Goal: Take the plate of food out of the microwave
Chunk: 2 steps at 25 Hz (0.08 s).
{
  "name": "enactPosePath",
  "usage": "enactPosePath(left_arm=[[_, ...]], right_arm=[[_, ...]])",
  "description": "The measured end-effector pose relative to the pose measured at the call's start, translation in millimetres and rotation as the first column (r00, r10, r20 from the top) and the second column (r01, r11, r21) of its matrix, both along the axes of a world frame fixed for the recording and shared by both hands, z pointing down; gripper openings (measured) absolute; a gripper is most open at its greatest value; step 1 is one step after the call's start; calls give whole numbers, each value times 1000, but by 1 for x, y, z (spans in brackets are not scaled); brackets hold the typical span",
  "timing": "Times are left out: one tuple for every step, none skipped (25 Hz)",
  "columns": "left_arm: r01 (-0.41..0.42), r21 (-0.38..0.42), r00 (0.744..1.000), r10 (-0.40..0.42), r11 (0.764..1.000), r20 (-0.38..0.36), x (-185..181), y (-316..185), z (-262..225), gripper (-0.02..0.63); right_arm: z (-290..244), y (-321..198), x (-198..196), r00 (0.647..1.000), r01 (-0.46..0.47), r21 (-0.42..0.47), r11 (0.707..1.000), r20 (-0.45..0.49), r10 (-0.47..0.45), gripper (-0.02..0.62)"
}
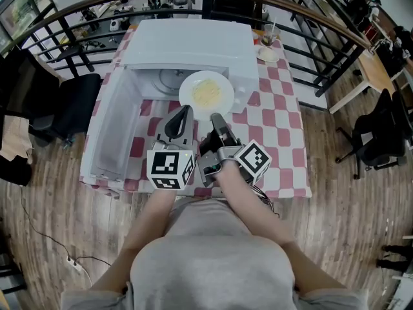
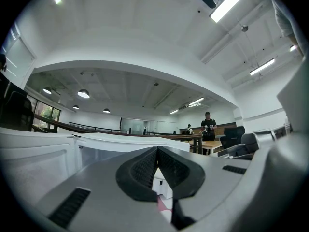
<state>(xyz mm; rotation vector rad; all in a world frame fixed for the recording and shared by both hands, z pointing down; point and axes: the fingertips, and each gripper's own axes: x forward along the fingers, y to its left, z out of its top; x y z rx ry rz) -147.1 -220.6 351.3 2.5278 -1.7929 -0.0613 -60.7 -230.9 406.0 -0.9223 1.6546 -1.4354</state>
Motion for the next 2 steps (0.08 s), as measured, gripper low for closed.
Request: enactPosePath(left_arm=[[1,1,1000,-1,1000,0,0,0,0,3],[2,1,1000,-2,1000,0,0,-1,0,3]], right_arm=[[0,0,0,1000,-1,-1,1000,2,1,31],[0,0,0,1000,-1,-2,1000,4,1,31]])
